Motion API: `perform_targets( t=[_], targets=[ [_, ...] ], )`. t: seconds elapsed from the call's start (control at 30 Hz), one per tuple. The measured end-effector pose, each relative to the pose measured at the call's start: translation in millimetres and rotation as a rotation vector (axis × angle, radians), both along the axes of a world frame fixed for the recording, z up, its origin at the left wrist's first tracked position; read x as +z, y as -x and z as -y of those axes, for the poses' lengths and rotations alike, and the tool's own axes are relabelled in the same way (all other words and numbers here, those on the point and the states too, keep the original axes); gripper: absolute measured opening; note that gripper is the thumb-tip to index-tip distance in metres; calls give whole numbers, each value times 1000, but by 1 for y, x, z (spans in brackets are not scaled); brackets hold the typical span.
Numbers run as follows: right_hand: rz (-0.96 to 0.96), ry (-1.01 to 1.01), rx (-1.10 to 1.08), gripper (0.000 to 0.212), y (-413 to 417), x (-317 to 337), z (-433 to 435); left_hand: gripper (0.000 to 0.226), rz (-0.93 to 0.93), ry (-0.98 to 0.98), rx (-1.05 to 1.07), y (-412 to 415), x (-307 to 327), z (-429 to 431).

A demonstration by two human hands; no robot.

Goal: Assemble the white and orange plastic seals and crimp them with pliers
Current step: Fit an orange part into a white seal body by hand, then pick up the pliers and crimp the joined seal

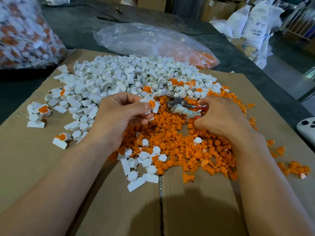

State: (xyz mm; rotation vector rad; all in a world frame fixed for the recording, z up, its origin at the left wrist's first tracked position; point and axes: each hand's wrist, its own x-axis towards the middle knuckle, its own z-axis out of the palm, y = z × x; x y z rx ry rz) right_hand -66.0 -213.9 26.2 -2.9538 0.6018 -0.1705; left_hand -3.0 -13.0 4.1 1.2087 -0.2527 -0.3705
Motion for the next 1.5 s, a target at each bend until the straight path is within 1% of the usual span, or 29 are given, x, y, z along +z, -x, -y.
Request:
perform_targets(
  t=[0.07,0.1,0.17,0.27,0.33,0.37,0.43,0.5,0.6,0.67,0.77,0.97,1.2,1.3,1.4,1.5],
  targets=[
    [7,0,-6,50,0,0,2,15,9,22,10,0,0,0],
    [32,-3,-5,46,0,1,3,15,16,29,16,0,0,0],
    [132,-33,6,35,1,4,3,18,29,44,30,0,-1,1],
    [300,-109,41,27,1,6,3,15,58,72,49,-1,-3,2],
    [370,-81,85,21,2,7,1,13,76,107,73,-1,-3,3],
    [381,-40,108,21,2,8,-2,13,87,125,88,-1,-4,3],
    [360,57,142,23,3,6,-10,15,108,157,115,-1,-3,3],
    [336,81,183,23,2,4,-19,14,120,188,140,-1,-3,3],
    [291,8,243,24,0,0,-29,11,131,211,172,-1,-3,3],
    [267,-35,273,29,-1,-2,-34,9,139,210,186,-1,-3,3],
    [256,-69,303,37,-2,-4,-38,10,146,212,213,-1,-3,3],
    [232,-100,325,42,-3,-8,-39,9,190,215,241,0,-3,5],
    [211,-88,323,43,-2,-10,-40,9,253,187,272,1,-4,6],
    [195,-72,331,37,-3,-11,-41,10,254,181,275,0,-6,7],
    [226,12,341,30,-3,-10,-42,14,249,172,281,-1,-6,7],
    [261,92,341,27,-2,-7,-43,8,231,197,268,1,-5,8]
  ],
)
